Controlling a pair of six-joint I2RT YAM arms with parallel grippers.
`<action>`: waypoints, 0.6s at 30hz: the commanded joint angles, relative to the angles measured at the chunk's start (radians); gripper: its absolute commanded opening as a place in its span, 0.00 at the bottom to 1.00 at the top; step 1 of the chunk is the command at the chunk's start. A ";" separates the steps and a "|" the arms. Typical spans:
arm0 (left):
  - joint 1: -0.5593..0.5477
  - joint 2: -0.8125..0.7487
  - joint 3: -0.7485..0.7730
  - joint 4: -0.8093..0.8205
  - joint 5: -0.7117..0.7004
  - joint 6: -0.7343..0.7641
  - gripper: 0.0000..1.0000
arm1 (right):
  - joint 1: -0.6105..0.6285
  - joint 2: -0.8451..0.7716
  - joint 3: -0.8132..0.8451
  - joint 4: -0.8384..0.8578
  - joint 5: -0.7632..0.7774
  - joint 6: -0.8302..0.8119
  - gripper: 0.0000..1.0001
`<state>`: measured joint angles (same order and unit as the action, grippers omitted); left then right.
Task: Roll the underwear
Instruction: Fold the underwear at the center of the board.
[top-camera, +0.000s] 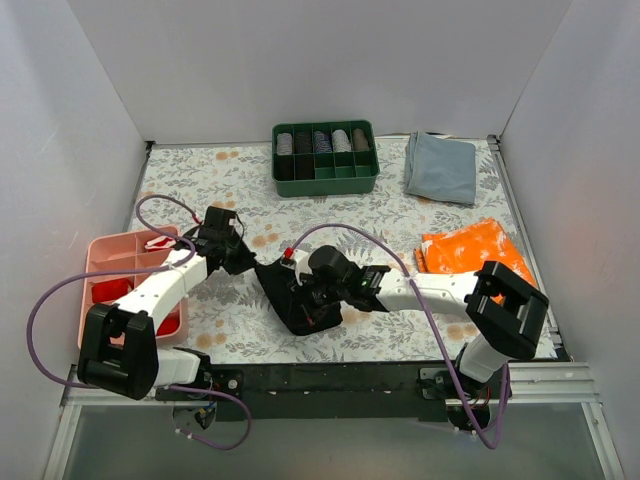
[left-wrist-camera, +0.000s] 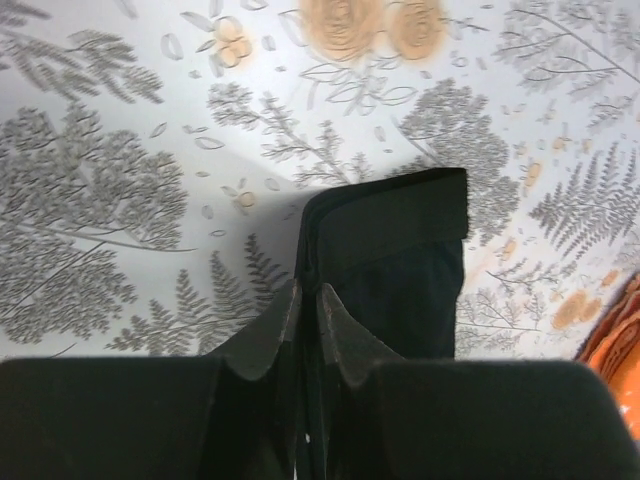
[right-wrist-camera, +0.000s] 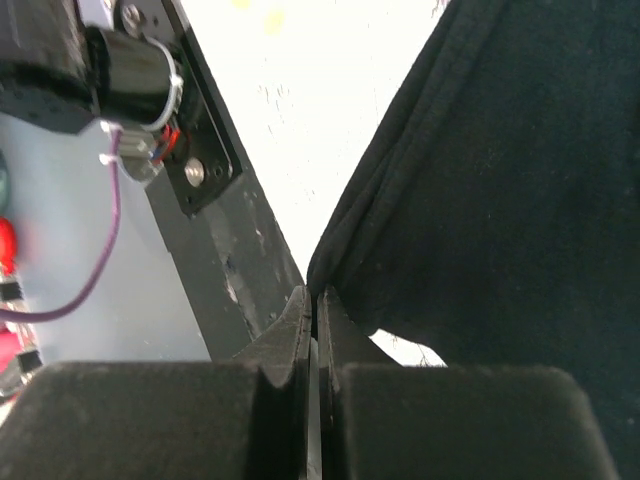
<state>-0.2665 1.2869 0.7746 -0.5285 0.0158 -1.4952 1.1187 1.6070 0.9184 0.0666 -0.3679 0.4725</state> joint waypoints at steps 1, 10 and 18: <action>-0.059 0.003 0.064 0.091 0.016 0.012 0.00 | -0.019 -0.055 -0.033 0.088 -0.013 0.060 0.01; -0.129 0.022 0.094 0.162 0.030 0.039 0.00 | -0.105 -0.139 -0.167 0.220 -0.023 0.192 0.01; -0.178 0.132 0.144 0.185 0.044 0.046 0.00 | -0.148 -0.177 -0.253 0.251 0.009 0.235 0.01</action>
<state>-0.4248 1.3808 0.8642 -0.3702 0.0467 -1.4685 0.9833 1.4620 0.6899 0.2546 -0.3691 0.6712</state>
